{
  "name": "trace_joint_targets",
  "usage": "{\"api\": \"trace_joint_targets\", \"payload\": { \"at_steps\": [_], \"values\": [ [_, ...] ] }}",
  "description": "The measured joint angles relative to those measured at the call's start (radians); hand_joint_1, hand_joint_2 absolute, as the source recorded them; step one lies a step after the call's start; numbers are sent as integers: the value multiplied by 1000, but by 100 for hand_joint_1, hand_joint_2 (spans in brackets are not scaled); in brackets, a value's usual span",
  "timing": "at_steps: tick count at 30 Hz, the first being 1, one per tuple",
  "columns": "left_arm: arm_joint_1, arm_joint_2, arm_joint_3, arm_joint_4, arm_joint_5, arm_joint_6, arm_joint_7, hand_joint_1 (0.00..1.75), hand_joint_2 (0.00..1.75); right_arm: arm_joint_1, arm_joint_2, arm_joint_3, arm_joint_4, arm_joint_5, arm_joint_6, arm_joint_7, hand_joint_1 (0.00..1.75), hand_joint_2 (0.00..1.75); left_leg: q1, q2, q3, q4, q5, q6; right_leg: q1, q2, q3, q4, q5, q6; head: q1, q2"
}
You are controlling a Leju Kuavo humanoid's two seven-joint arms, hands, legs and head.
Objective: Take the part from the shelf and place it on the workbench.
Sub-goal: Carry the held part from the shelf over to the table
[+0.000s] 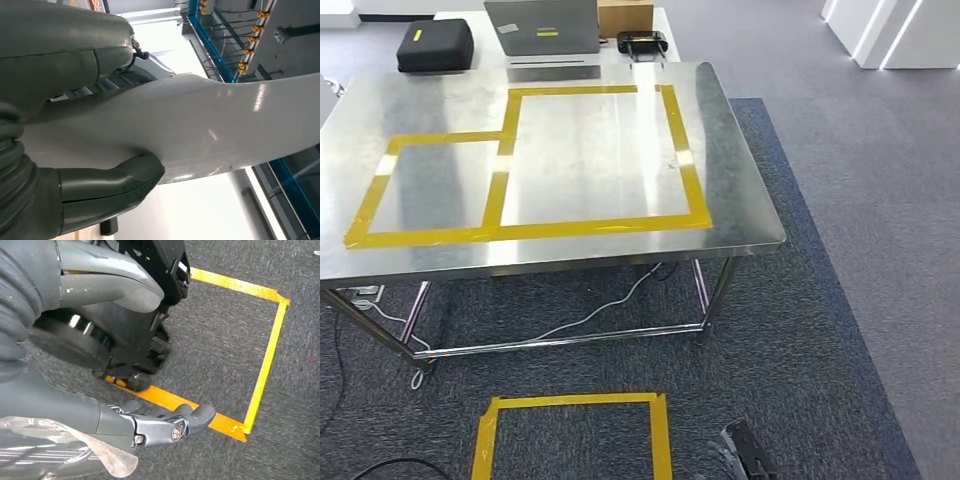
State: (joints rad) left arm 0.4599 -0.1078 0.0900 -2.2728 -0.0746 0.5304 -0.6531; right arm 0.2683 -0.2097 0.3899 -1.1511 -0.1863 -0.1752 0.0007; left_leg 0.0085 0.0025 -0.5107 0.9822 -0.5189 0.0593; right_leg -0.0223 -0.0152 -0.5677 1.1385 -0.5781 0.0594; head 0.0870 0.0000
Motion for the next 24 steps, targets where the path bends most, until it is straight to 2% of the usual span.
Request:
{"api": "trace_joint_targets", "payload": {
  "at_steps": [2, 3, 4, 5, 6, 7, 8, 9, 11, 12, 13, 14, 15, 16, 17, 18, 19, 20, 21, 23, 24],
  "values": [
    [0, 0, 0, 0, 0, 0, 0, 175, 175, 4, -1, 1, 0, -4, -3, -1, 0, 175, 0, -6, 11, 1, -7, -1, 0, 13, -86, 127, -45, 1, 2, 0],
    [0, 0, 0, 0, 1, 0, 0, 175, 175, 7, -2, 2, 0, -4, -3, -2, 0, 175, 0, -10, 20, 1, -13, -4, 0, 14, -114, 152, -47, 1, 1, 0],
    [0, 0, 0, 0, 1, 0, 0, 175, 175, 11, -3, 3, 0, -4, -4, -2, 0, 175, 0, -13, 32, 1, -21, -9, -1, 14, -123, 138, -33, 2, 2, 0],
    [0, 0, 0, 0, 3, 0, 0, 175, 175, 13, -4, 4, -1, -4, -3, -2, 0, 175, 2, -16, 46, 1, -32, -14, -2, 14, -114, 88, -2, 4, 2, 0],
    [0, 0, 0, 0, 5, 0, 0, 175, 175, 14, -5, 6, 0, -4, -4, -2, 0, 175, 3, -17, 60, 1, -43, -19, -4, 14, -95, 19, 44, 4, 2, 0],
    [0, 1, 0, 0, 8, 0, 0, 175, 175, 15, -6, 8, 0, -4, -4, -2, 0, 175, 2, -18, 73, 3, -56, -25, -4, 14, -80, -42, 81, 2, 2, 0],
    [0, 1, 1, 0, 9, 0, 0, 175, 175, 15, -7, 10, 0, -4, -5, -2, 0, 175, 2, -20, 83, 2, -68, -32, -3, 14, -65, -84, 105, -3, 2, 0],
    [-1, 1, 1, 0, 9, -1, 0, 175, 175, 16, -7, 12, -1, -4, -6, -2, 0, 175, 1, -21, 93, 0, -76, -40, -1, 14, -57, -104, 115, -11, 1, 0],
    [-2, 3, 0, 0, 8, -3, 0, 175, 175, 16, -8, 14, -3, -4, -8, -3, 0, 175, 2, -23, 102, 15, -70, -54, 2, 15, -38, -110, 98, -29, 1, 0],
    [-3, 4, -1, 0, 8, -3, 0, 175, 175, 16, -8, 15, -5, -4, -8, -3, 0, 175, 2, -21, 89, 53, -50, -60, 1, 14, -24, -114, 94, -36, 1, 0],
    [-5, 5, -1, 0, 8, -3, 0, 175, 175, 15, -8, 15, -6, -4, -8, -3, 0, 175, 3, -20, 55, 116, -23, -65, -1, 13, -6, -121, 86, -43, -2, 0],
    [-6, 7, -2, 0, 8, -3, 0, 175, 175, 14, -9, 15, -8, -4, -11, -3, 0, 175, 3, -18, 6, 192, -4, -70, -3, 13, 17, -129, 78, -49, -5, 0],
    [-7, 8, -2, 0, 8, -3, 0, 175, 175, 14, -10, 16, -9, -5, -14, -3, 0, 175, 4, -16, -47, 259, -5, -74, -4, 12, 38, -138, 67, -52, -7, 0],
    [-6, 8, -2, 0, 8, -4, 0, 175, 175, 14, -10, 16, -9, -5, -18, -2, 0, 175, 5, -15, -95, 306, -32, -76, -5, 12, 60, -148, 55, -54, -11, 0],
    [-5, 8, -2, 0, 8, -4, 0, 175, 175, 15, -10, 18, -10, -6, -21, -2, 0, 175, 5, -15, -134, 327, -83, -78, -5, 13, 85, -157, 42, -53, -10, 0],
    [-5, 7, -2, 0, 8, -4, 0, 175, 175, 16, -10, 20, -10, -7, -22, -2, 0, 175, 5, -14, -162, 325, -137, -77, -5, 14, 111, -165, 29, -52, -11, 0],
    [-4, 7, -2, 0, 8, -5, 0, 175, 175, 17, -10, 22, -10, -10, -22, -1, 0, 175, 5, -14, -181, 303, -177, -76, -5, 15, 136, -172, 14, -50, -11, 0],
    [-4, 7, -2, 0, 9, -5, 0, 175, 175, 18, -10, 24, -11, -14, -22, -1, 0, 175, 5, -15, -193, 264, -185, -73, -5, 18, 164, -176, -2, -48, -11, 0],
    [-4, 8, -2, 0, 10, -5, 0, 175, 175, 19, -10, 26, -11, -18, -22, -1, 0, 175, 4, -18, -197, 211, -141, -68, -5, 20, 186, -179, -18, -46, -12, 0],
    [1, 10, -2, 1, 14, -4, 0, 175, 175, 15, -11, 32, -13, -27, -23, 2, 0, 175, 1, -35, -200, 119, 37, -60, -3, 29, 221, -173, -55, -35, -12, -1],
    [3, 11, -2, 1, 15, -4, 0, 175, 175, 11, -12, 34, -15, -30, -24, 3, 0, 175, -2, -41, -201, 101, 105, -56, -3, 34, 228, -171, -72, -27, -12, -1]
  ]
}}
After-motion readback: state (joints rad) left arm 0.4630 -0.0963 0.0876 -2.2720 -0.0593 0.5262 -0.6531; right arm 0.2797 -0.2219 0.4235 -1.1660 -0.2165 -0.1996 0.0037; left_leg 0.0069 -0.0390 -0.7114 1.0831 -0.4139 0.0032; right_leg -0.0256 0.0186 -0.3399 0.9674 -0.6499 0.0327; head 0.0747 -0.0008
